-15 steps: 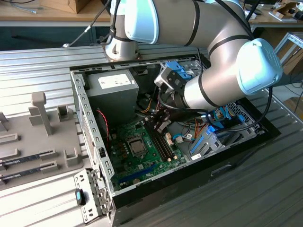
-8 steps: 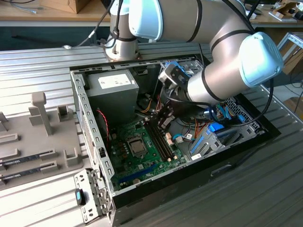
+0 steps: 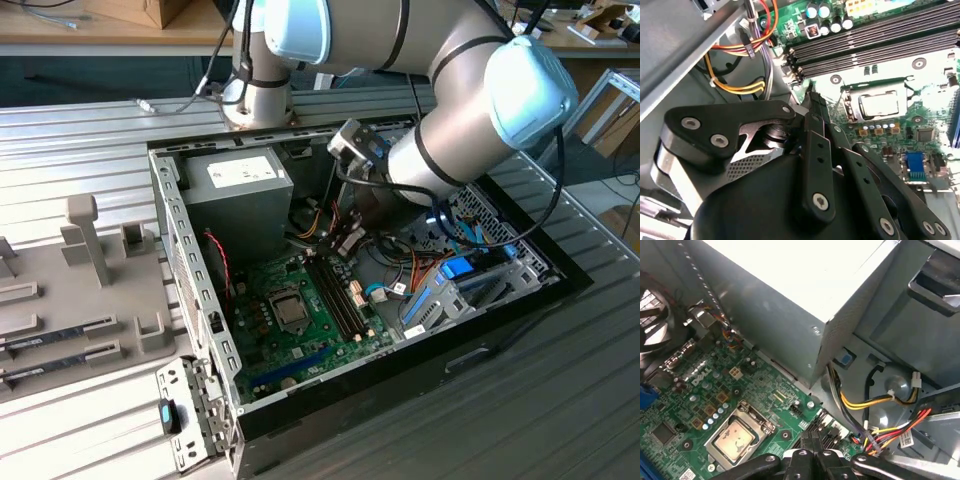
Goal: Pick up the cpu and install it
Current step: 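Close the cpu cover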
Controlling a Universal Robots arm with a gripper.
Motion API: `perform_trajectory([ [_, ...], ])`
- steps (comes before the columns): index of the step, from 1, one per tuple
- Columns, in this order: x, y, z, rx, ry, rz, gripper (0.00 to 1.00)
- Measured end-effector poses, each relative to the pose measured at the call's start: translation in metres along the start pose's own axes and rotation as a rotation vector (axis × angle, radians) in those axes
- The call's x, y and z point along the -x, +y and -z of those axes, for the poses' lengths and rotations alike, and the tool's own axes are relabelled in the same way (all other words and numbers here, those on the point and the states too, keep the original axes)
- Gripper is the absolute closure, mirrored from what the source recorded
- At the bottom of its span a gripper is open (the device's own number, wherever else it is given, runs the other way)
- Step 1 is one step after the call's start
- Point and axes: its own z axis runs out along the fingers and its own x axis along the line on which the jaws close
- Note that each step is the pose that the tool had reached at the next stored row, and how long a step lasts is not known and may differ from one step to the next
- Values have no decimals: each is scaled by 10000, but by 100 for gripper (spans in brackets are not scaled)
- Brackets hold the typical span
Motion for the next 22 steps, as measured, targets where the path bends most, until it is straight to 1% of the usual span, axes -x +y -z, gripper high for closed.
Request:
perform_trajectory([
  [1, 40, 45, -16, -237, 185, -73, 89],
  [2, 69, 77, -26, -551, 428, -170, 89],
  [3, 77, 87, -30, -867, 673, -268, 89],
  [4, 78, 88, -28, -1148, 893, -356, 89],
  [5, 79, 89, -28, -1389, 1079, -430, 89],
  [6, 80, 89, -29, -1473, 1144, -455, 89],
  [9, 79, 90, -28, -1496, 1163, -463, 89],
  [10, 79, 90, -28, -1515, 1143, -460, 89],
  [11, 78, 91, -27, -1604, 1042, -439, 89],
  [14, 77, 91, -31, -1938, 639, -347, 89],
  [15, 76, 91, -31, -2026, 536, -324, 89],
  [16, 75, 92, -32, -2141, 399, -294, 89],
  [17, 74, 92, -32, -2228, 295, -271, 89],
  [18, 73, 93, -33, -2451, 27, -212, 89],
  [19, 72, 93, -35, -2644, -204, -159, 89],
  [20, 73, 93, -36, -2662, -231, -153, 89],
  [22, 72, 93, -35, -2663, -230, -154, 89],
])
